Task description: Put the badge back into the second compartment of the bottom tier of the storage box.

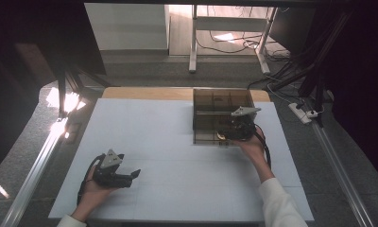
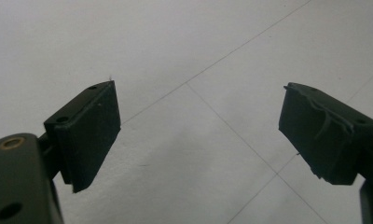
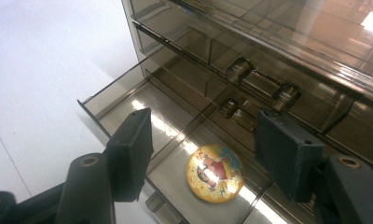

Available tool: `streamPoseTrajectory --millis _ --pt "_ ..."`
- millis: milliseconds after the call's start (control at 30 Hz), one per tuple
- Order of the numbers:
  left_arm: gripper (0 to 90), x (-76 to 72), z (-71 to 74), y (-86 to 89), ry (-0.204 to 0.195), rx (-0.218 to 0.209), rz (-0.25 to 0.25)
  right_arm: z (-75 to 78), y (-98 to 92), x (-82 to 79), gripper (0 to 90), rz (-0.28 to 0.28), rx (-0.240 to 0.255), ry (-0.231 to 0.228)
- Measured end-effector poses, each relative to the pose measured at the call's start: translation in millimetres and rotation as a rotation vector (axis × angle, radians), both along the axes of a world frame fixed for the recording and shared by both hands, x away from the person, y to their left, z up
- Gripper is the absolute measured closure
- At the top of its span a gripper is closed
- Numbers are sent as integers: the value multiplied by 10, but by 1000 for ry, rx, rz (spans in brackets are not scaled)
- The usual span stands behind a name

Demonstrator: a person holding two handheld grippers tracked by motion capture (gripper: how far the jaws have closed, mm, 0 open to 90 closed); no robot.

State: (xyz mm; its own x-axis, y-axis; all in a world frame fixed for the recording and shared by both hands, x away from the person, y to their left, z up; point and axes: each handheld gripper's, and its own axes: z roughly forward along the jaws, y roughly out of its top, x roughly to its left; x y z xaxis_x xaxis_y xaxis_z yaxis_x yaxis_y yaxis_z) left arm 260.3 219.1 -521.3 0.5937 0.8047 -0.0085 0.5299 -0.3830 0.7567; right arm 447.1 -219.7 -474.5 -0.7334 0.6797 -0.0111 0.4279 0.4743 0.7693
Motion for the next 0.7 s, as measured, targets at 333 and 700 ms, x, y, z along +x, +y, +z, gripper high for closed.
streamPoseTrajectory --millis 333,700 --pt "130 7 -3 5 1 -1 1 11 11 -43 308 -3 -1 1" --pt "130 39 15 50 7 -26 20 9 0 -142 276 20 16 4"
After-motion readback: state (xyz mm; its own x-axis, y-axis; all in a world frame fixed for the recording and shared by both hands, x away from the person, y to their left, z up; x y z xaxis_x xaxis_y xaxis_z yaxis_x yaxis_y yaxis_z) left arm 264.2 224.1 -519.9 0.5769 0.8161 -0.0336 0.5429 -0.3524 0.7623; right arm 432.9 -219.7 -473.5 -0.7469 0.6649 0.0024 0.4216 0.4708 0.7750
